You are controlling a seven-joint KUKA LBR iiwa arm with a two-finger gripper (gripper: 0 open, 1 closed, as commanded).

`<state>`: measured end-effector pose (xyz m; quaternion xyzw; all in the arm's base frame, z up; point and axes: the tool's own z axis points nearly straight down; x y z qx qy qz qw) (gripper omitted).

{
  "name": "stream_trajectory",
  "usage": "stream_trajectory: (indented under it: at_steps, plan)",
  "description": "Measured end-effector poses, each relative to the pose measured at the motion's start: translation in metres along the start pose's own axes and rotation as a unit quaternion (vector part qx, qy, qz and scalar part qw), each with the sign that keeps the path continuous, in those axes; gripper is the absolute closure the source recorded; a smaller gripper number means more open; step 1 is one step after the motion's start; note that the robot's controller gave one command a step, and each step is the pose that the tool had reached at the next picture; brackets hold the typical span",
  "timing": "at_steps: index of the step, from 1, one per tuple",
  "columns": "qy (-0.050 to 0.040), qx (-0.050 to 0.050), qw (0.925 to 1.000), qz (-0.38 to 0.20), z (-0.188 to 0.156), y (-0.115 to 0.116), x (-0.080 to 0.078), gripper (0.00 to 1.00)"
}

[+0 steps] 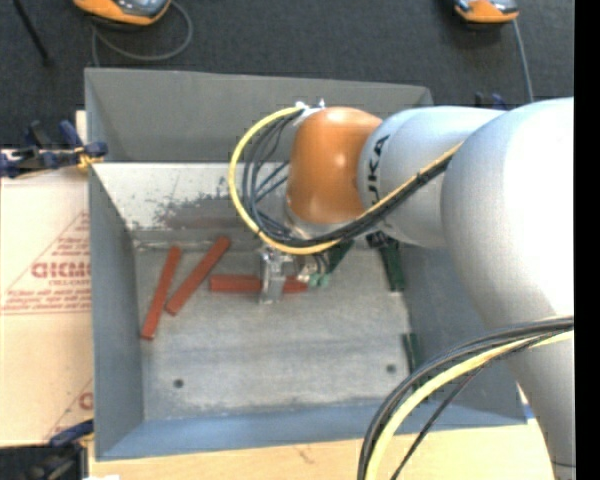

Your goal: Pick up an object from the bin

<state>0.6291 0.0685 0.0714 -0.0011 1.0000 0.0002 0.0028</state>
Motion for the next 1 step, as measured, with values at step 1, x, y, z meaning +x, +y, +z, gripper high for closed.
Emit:
stream_trajectory:
  at_steps: [1]
  plan:
    - [-0.0038,-0.001,1.0000,0.000,-0.1527,0.0071,0.0043,1.00]
